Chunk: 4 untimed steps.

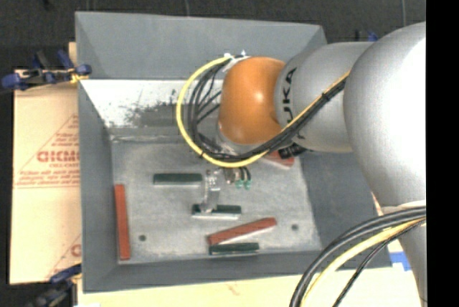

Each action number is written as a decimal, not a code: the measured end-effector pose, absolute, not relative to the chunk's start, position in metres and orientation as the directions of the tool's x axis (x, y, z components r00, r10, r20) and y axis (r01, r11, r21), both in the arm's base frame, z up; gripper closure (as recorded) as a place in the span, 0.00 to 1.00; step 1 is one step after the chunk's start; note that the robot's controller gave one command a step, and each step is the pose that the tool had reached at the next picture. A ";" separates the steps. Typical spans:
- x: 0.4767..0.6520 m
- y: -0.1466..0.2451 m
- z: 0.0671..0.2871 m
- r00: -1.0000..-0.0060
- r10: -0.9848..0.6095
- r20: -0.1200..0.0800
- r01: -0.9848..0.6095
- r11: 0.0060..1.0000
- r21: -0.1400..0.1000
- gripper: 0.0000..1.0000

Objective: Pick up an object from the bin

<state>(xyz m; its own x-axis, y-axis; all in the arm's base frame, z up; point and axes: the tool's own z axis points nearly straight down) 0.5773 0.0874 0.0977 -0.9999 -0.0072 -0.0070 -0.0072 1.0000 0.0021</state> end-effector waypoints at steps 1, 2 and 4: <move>0.591 0.092 0.080 -0.985 -0.172 -0.004 -0.172 0.985 -0.002 0.00; 0.549 0.106 0.074 -0.984 0.177 -0.011 0.177 0.984 0.003 1.00; 0.547 0.106 0.071 -0.984 0.177 -0.004 0.177 0.984 0.002 0.00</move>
Offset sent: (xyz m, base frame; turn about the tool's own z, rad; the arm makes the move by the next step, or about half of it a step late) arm -0.0318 0.0199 -0.0277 0.1850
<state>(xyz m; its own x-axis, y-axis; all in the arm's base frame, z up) 0.5468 0.1065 0.0706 -0.9841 0.1774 -0.0040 0.1774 0.9841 0.0016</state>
